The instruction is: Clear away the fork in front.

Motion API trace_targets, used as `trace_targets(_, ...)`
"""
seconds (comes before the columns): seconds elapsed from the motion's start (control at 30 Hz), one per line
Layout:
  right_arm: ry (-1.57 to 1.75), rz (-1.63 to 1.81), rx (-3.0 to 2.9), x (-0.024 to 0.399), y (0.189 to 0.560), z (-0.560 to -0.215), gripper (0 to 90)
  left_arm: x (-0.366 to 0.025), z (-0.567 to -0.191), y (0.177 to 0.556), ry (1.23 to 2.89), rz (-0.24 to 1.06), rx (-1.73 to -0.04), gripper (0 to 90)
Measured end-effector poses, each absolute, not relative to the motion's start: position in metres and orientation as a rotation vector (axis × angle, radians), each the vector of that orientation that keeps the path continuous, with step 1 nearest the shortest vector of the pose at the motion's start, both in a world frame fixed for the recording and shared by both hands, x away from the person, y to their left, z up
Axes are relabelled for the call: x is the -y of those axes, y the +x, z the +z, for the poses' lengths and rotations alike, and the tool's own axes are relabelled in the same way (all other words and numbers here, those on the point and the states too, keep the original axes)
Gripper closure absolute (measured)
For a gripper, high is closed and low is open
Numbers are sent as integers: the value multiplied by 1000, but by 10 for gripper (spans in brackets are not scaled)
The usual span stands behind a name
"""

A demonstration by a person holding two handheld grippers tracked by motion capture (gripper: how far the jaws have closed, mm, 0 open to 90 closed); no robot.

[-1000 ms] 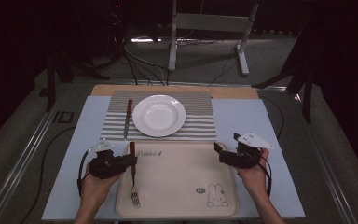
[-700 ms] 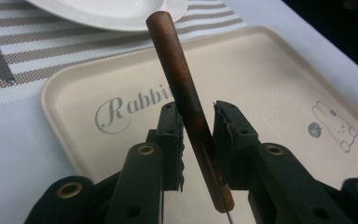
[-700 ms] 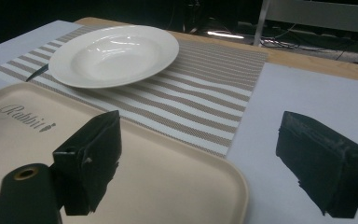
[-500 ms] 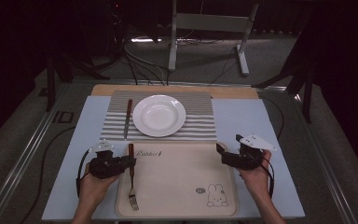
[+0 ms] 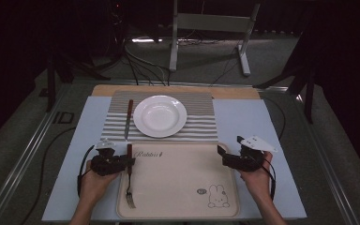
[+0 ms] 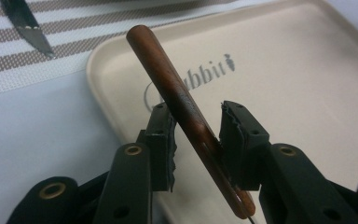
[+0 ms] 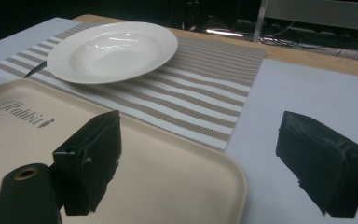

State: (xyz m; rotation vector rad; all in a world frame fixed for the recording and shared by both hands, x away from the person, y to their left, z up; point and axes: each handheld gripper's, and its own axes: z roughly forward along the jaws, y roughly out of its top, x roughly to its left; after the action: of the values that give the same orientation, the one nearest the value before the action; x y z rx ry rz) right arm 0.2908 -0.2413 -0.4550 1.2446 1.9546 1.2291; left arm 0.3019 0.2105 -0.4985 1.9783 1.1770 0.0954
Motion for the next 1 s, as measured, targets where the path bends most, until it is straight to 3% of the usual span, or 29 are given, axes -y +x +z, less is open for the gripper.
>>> trace_targets(0.37, 1248, 1223, -1957, 244, 289, -456, 141, -213, -501, 301, 2027, 197, -1240, 602)
trace_targets(0.53, 1250, 1223, -1956, 247, 287, -457, 139, -219, -494, 297, 1951, 249, -1228, 528)
trace_targets(0.63, 1240, 1228, -1951, 250, 284, -458, 136, -223, -486, 293, 1904, 337, -1225, 424)
trace_targets(0.8, 1227, 1237, -1950, 252, 282, -458, 134, -230, -469, 284, 1824, 457, -1181, 405)
trace_targets(0.87, 1225, 1239, -1947, 253, 280, -458, 132, -233, -463, 282, 1792, 499, -1172, 316)
trace_targets(0.93, 1226, 1239, -1945, 254, 280, -458, 132, -236, -457, 279, 1760, 527, -1164, 290)
trace_targets(1.0, 1225, 1246, -1942, 256, 278, -458, 130, -239, -452, 277, 1728, 567, -1171, 171)
